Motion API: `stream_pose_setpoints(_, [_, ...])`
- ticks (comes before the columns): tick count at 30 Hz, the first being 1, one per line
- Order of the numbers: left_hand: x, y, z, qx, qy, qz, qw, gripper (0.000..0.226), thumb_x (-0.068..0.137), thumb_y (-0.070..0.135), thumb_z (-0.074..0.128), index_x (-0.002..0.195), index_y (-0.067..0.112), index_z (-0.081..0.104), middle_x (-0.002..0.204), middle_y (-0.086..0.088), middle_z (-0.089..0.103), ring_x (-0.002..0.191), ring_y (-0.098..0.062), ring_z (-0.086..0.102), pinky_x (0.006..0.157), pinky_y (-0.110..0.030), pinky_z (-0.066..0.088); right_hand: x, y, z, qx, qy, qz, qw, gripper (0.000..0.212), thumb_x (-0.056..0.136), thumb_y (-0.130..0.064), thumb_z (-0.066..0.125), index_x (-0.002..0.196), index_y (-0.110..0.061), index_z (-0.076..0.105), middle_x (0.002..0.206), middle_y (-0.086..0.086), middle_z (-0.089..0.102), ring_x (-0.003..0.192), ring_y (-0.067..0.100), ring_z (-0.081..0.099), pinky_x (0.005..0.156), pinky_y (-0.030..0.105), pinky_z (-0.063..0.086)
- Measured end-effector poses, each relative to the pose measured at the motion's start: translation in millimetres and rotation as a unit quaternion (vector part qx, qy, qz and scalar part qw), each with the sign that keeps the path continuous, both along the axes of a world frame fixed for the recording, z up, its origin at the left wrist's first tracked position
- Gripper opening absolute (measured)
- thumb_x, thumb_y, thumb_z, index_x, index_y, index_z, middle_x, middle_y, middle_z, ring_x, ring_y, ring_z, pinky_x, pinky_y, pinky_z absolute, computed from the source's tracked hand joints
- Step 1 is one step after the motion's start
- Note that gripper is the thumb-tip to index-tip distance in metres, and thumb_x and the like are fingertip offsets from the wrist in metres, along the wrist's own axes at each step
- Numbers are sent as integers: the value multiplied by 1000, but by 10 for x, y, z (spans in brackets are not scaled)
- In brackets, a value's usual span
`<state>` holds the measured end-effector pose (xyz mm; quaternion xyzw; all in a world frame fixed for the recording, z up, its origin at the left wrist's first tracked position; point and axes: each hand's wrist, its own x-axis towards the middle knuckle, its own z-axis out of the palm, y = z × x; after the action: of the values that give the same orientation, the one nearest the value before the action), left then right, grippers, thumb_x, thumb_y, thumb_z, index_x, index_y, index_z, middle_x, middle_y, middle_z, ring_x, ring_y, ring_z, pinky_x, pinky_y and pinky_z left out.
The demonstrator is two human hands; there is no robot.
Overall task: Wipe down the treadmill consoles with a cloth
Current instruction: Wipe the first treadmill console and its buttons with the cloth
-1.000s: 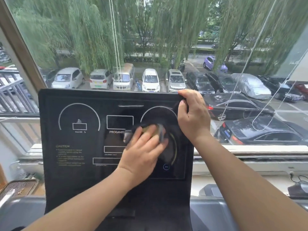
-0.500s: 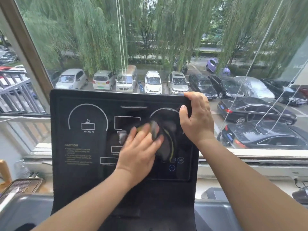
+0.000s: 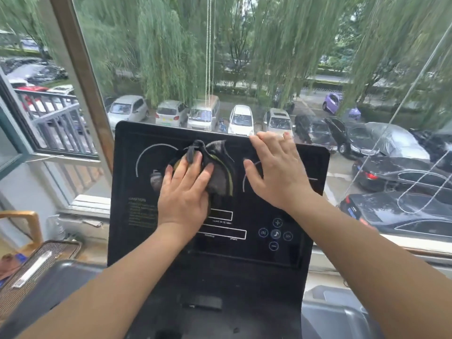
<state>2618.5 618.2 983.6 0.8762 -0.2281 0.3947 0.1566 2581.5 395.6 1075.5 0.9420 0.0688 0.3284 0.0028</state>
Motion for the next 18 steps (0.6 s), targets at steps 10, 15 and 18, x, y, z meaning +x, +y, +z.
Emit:
stream_pose_setpoints(10, [102, 742, -181, 310, -105, -147, 934, 47, 94, 18, 51, 139, 23, 65, 145, -6, 63, 144, -34, 50, 116, -58, 39, 132, 171, -180, -18, -24, -60, 998, 84, 95, -60, 41, 157, -4, 33, 158, 12, 39, 148, 33, 34, 127, 50, 18])
stream_pose_setpoints(15, [178, 451, 96, -99, 57, 44, 992, 56, 96, 20, 49, 151, 23, 52, 167, -6, 36, 156, -33, 27, 126, -60, 14, 184, 295, -199, 39, -37, -75, 996, 77, 94, -61, 44, 149, -8, 39, 144, 10, 45, 138, 34, 37, 126, 51, 15])
stream_pose_setpoints(18, [-46, 129, -105, -133, 73, 52, 987, 57, 97, 21, 47, 154, 25, 49, 169, -3, 32, 158, -29, 23, 128, -58, 15, 203, 317, -217, 47, -40, -84, 995, 78, 93, -62, 44, 149, -9, 37, 143, 10, 43, 136, 32, 31, 127, 52, 13])
